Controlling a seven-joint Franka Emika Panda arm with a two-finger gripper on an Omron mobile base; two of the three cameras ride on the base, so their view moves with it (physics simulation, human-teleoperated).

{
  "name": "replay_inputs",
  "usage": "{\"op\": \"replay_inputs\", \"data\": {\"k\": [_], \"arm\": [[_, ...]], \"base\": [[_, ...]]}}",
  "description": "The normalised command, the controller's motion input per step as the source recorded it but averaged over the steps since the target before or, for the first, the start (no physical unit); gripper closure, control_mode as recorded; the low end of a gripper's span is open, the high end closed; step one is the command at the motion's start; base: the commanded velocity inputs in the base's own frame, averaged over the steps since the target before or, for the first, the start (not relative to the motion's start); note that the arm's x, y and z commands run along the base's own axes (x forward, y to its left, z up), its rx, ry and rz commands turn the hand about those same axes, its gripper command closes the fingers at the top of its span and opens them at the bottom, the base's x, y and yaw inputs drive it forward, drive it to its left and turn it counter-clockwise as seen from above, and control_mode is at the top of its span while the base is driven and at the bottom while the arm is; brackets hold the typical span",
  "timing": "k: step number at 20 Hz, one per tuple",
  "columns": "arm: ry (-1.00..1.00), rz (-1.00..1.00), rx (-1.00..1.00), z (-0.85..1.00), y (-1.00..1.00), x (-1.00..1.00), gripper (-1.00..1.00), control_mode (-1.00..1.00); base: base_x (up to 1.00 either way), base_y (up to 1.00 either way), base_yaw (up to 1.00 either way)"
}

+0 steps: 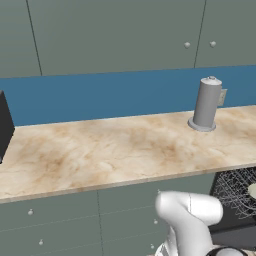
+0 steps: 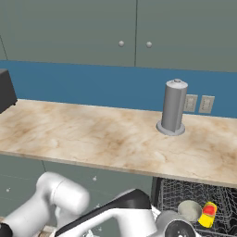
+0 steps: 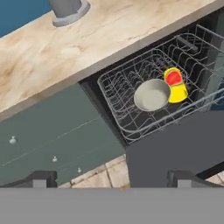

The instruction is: Pick up the cup and bowl from the counter, place them in the dishwasher, and close the dishwasher door.

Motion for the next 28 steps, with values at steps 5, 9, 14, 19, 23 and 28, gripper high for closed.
{"op": "replay_inputs", "data": {"k": [5, 9, 14, 19, 23, 28], "arm": [[-0.11, -0.09, 0.39, 0.0, 0.0, -0.22, -1.0, -1.0], [-0.1, -0.05, 0.35, 0.0, -0.03, -0.19, -1.0, -1.0], [-0.08, -0.06, 0.23, 0.0, -0.09, -0.32, -1.0, -1.0], [-0.11, -0.1, 0.08, 0.0, 0.0, -0.55, -1.0, -1.0], [-0.17, -0.03, 0.05, -0.24, 0.0, -0.29, -1.0, -1.0], [-0.2, -0.01, 0.05, -0.37, 0.04, -0.22, -1.0, -1.0]], "base": [[0.0, 0.0, 0.0], [0.0, 0.0, 0.0], [0.0, 0.0, 0.0], [0.0, 0.0, 0.0], [0.0, 0.0, 0.0], [0.0, 0.0, 0.0]]}}
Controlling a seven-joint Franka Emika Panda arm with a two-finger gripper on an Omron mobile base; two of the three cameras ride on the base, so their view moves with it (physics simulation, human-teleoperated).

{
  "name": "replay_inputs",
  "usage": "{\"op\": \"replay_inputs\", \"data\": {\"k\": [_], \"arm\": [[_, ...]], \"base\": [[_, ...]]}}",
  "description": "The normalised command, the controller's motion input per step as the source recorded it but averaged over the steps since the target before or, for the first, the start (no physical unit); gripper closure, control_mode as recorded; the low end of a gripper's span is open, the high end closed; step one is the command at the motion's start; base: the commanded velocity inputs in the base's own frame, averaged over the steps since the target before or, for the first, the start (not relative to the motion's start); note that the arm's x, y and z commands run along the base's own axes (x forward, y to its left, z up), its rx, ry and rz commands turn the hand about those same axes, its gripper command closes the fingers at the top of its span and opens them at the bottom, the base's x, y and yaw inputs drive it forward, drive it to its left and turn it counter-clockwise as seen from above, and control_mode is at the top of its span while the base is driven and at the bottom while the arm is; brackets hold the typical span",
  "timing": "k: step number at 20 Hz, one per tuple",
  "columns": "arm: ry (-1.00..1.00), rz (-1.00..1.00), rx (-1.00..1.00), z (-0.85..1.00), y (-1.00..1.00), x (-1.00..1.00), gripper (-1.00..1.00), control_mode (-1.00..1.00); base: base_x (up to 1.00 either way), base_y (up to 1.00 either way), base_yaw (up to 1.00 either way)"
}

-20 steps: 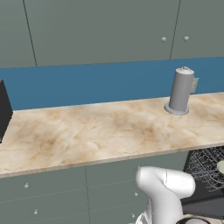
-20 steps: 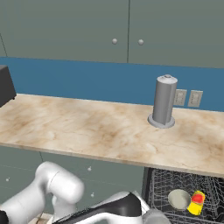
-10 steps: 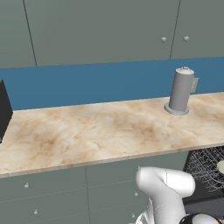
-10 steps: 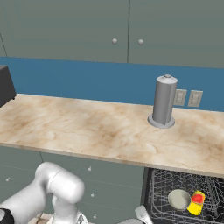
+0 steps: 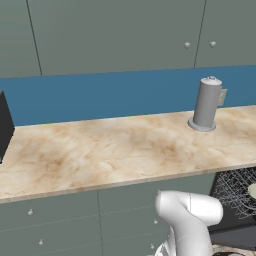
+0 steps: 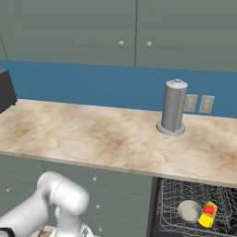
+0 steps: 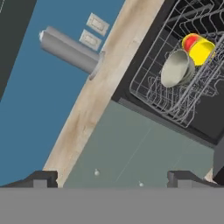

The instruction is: Pick up the cup and bowl from the counter, place them in the dishwasher, and close the dishwasher door.

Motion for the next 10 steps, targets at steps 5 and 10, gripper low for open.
{"op": "replay_inputs", "data": {"k": [5, 10], "arm": [[-0.15, 0.0, 0.01, -0.46, 0.0, -0.03, -1.0, -1.0], [-0.11, 0.0, 0.0, -0.58, 0.0, 0.0, -1.0, -1.0]], "base": [[0.0, 0.0, 0.0], [0.0, 0.0, 0.0]]}}
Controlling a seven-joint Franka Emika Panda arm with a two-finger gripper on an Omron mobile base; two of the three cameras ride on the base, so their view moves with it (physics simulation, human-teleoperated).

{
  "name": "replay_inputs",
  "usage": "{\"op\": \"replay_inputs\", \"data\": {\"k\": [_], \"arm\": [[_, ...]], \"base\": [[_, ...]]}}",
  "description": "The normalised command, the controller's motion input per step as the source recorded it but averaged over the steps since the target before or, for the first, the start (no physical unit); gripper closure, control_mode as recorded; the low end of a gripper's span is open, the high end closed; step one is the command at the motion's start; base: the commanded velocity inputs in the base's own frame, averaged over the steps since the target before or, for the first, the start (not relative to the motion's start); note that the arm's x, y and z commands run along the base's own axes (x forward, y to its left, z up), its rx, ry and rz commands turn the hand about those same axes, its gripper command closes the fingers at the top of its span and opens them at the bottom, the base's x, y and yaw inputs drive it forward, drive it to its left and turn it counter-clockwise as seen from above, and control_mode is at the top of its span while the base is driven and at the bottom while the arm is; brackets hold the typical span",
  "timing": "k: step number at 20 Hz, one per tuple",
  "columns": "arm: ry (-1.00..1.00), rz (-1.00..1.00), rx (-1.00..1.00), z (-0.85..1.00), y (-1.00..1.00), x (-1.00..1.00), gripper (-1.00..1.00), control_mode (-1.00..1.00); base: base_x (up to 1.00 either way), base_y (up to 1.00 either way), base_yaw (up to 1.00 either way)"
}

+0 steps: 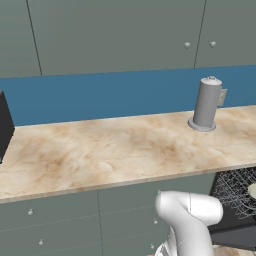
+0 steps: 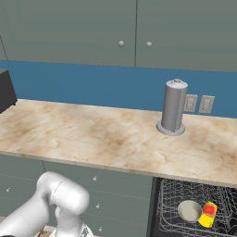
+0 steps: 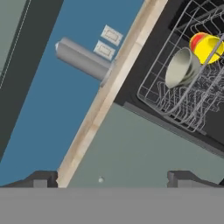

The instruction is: Pick up the cup and bowl from the counter, place them in the dishwasher, and close the dishwasher door.

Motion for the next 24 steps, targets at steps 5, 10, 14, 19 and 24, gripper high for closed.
{"op": "replay_inputs", "data": {"k": [5, 10, 14, 19, 24], "arm": [[-0.1, 0.0, 0.0, -0.56, 0.0, -0.02, -1.0, -1.0], [-0.09, 0.0, 0.0, -0.62, -0.03, 0.0, -1.0, -1.0], [-0.07, -0.01, 0.0, -0.49, -0.21, 0.0, -1.0, -1.0], [-0.05, -0.01, 0.0, -0.37, -0.49, 0.0, -1.0, -1.0], [-0.01, -0.01, 0.0, -0.57, -0.38, 0.1, -1.0, -1.0]], "base": [[0.0, 0.0, 0.0], [0.0, 0.0, 0.0], [0.0, 0.0, 0.0], [0.0, 0.0, 0.0], [0.0, 0.0, 0.0]]}}
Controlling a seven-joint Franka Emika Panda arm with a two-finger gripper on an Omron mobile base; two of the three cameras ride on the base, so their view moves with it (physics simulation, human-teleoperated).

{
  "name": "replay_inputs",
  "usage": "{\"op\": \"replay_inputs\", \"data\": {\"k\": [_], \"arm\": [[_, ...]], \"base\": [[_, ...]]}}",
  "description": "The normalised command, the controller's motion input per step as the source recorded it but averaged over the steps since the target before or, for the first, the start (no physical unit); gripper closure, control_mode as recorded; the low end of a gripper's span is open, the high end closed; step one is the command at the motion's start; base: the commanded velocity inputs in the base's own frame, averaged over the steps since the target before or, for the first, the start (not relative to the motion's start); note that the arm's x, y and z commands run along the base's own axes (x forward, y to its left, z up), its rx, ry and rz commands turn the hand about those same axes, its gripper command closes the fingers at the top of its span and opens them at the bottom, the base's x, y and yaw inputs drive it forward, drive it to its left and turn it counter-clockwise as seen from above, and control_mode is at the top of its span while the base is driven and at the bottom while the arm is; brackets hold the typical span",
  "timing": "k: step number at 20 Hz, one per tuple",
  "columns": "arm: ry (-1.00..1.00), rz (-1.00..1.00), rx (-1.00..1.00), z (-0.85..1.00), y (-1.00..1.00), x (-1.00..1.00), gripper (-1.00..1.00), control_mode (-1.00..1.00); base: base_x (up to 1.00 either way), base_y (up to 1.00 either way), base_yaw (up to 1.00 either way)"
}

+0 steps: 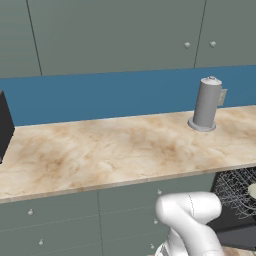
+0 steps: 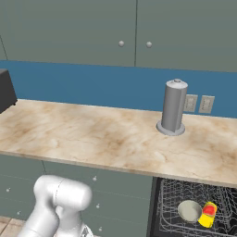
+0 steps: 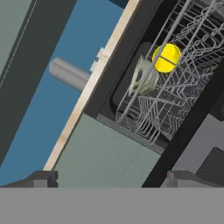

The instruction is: Pick up the cup and bowl from the counter, place them in the dishwasher, and close the dishwasher door.

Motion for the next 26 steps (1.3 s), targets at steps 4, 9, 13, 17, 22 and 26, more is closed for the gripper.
{"op": "replay_inputs", "data": {"k": [4, 9, 13, 17, 22, 26], "arm": [[-0.01, -0.02, 0.0, -0.47, -0.39, 0.15, -1.0, -1.0], [-0.01, -0.04, 0.0, -0.31, -0.51, 0.19, -1.0, -1.0], [0.0, -0.05, 0.0, -0.41, -0.47, 0.22, -1.0, -1.0], [0.0, -0.04, -0.01, -0.6, -0.37, 0.14, -1.0, -1.0], [-0.01, -0.01, -0.02, -0.71, -0.34, 0.0, -1.0, -1.0], [-0.07, -0.03, -0.01, -0.47, -0.4, 0.13, -1.0, -1.0]], "base": [[0.0, 0.0, 0.0], [0.0, 0.0, 0.0], [0.0, 0.0, 0.0], [0.0, 0.0, 0.0], [0.0, 0.0, 0.0], [0.0, 0.0, 0.0]]}}
